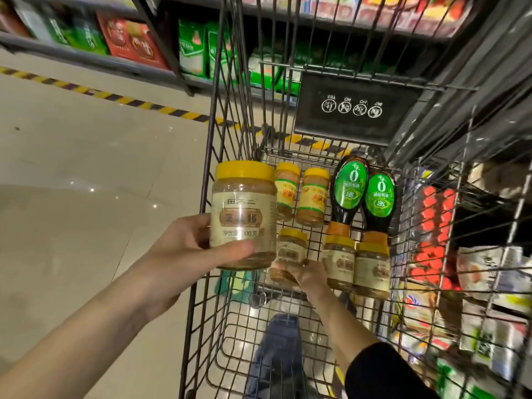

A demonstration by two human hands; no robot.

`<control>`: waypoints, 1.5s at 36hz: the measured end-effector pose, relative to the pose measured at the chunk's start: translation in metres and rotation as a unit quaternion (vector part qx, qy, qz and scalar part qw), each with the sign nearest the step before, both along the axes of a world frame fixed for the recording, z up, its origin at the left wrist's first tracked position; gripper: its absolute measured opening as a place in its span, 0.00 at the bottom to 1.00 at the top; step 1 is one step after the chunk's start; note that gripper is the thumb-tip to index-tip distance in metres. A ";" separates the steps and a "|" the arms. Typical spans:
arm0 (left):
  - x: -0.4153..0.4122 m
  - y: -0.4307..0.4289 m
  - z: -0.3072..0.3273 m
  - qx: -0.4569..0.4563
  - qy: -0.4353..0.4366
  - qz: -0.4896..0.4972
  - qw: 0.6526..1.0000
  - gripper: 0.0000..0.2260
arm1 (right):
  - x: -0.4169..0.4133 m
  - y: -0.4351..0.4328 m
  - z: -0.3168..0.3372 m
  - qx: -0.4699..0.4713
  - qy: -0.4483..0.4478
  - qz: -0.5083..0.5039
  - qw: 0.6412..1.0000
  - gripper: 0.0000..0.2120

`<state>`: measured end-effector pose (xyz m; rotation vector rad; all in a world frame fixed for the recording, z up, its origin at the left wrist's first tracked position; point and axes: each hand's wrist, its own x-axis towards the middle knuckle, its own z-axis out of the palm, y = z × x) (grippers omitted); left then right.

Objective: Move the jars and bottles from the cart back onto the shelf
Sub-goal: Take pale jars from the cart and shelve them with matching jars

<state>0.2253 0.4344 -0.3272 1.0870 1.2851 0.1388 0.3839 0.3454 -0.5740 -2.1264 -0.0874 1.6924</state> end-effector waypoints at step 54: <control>0.100 -0.142 0.318 0.301 -0.432 -0.343 0.777 0.23 | 0.013 -0.283 0.567 0.502 -0.517 -0.266 0.640 0.24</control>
